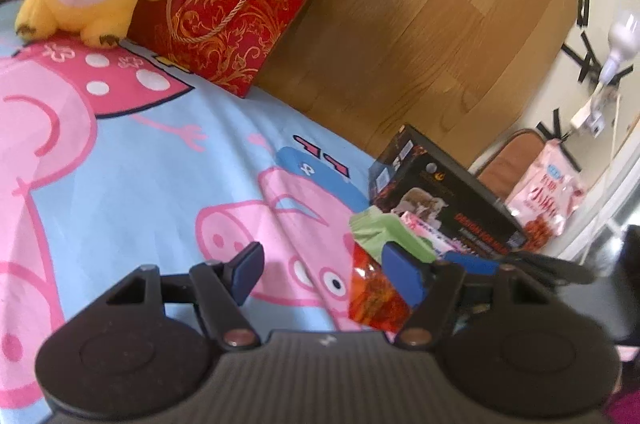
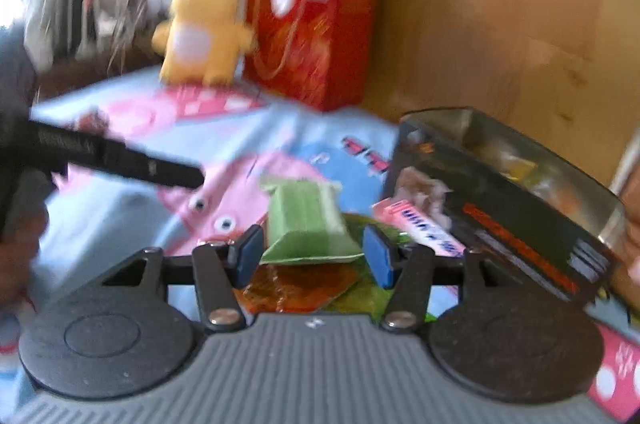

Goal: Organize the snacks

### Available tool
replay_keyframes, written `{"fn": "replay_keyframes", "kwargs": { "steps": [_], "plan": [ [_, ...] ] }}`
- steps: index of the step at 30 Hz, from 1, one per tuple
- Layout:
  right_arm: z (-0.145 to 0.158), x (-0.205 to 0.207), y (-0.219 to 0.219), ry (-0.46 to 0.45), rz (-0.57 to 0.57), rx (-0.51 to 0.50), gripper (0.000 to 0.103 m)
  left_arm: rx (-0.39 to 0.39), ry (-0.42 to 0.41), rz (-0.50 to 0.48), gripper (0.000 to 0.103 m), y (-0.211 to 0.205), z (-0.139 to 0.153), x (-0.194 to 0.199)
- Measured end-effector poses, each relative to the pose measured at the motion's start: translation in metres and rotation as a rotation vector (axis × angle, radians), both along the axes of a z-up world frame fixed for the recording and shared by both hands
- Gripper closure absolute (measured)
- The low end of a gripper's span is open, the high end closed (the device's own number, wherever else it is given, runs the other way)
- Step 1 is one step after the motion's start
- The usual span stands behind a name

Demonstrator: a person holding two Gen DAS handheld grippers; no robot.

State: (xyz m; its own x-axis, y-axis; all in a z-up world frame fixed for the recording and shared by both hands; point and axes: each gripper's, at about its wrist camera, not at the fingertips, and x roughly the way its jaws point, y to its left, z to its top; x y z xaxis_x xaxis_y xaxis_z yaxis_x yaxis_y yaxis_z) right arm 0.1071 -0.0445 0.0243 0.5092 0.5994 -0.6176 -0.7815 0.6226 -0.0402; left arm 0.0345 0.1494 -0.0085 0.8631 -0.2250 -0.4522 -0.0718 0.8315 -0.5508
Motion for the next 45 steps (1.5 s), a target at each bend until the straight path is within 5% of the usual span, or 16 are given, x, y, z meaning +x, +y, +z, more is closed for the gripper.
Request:
{"fn": "replay_keyframes", "kwargs": {
  "steps": [3,4,5,7,12,14,16,20,23,26,29,36,42,45],
  "plan": [
    [-0.009,0.007,0.017,0.011,0.014,-0.094,0.047,-0.049,-0.005,-0.010,0.036,0.006,-0.003,0.000],
    [-0.008,0.010,0.018,0.017,0.012,-0.083,0.049,-0.063,-0.003,-0.013,0.036,0.007,-0.003,0.000],
    [-0.008,0.014,0.018,0.043,0.011,-0.072,0.063,-0.076,0.000,-0.017,0.036,0.009,-0.004,0.001],
    [-0.005,0.023,0.012,0.133,-0.020,-0.027,0.063,-0.096,-0.004,-0.022,0.036,0.011,-0.006,0.000],
    [-0.005,0.041,-0.046,0.664,-0.052,0.385,0.071,-0.084,-0.037,-0.032,0.024,0.009,-0.002,-0.004],
    [-0.010,0.038,-0.073,0.799,-0.049,0.544,0.093,-0.068,-0.047,-0.037,0.024,0.006,-0.001,-0.004],
    [-0.016,0.035,-0.098,0.863,-0.125,0.657,0.090,-0.061,-0.042,-0.027,0.024,0.006,-0.001,-0.004],
    [-0.008,0.014,-0.128,0.593,-0.416,0.587,0.087,-0.049,0.013,-0.008,0.024,0.005,-0.003,0.004],
    [0.000,-0.010,-0.123,0.501,-0.353,0.574,0.084,-0.001,0.044,-0.014,0.024,-0.005,0.000,0.013],
    [0.011,-0.036,-0.095,0.355,-0.207,0.451,0.069,0.025,0.061,-0.042,0.024,-0.024,0.005,0.028],
    [0.015,-0.061,-0.074,0.216,-0.097,0.327,0.067,0.077,0.089,-0.070,0.024,-0.052,0.014,0.050],
    [0.003,-0.073,-0.097,0.177,-0.176,0.286,0.068,0.245,0.039,-0.239,0.024,-0.119,0.030,0.043],
    [0.009,-0.080,-0.124,0.165,-0.229,0.326,0.067,0.467,0.148,-0.101,0.026,-0.123,0.041,0.043],
    [0.018,-0.076,-0.116,0.132,-0.240,0.340,0.067,0.492,0.159,-0.042,0.026,-0.116,0.053,0.045]
  ]
}}
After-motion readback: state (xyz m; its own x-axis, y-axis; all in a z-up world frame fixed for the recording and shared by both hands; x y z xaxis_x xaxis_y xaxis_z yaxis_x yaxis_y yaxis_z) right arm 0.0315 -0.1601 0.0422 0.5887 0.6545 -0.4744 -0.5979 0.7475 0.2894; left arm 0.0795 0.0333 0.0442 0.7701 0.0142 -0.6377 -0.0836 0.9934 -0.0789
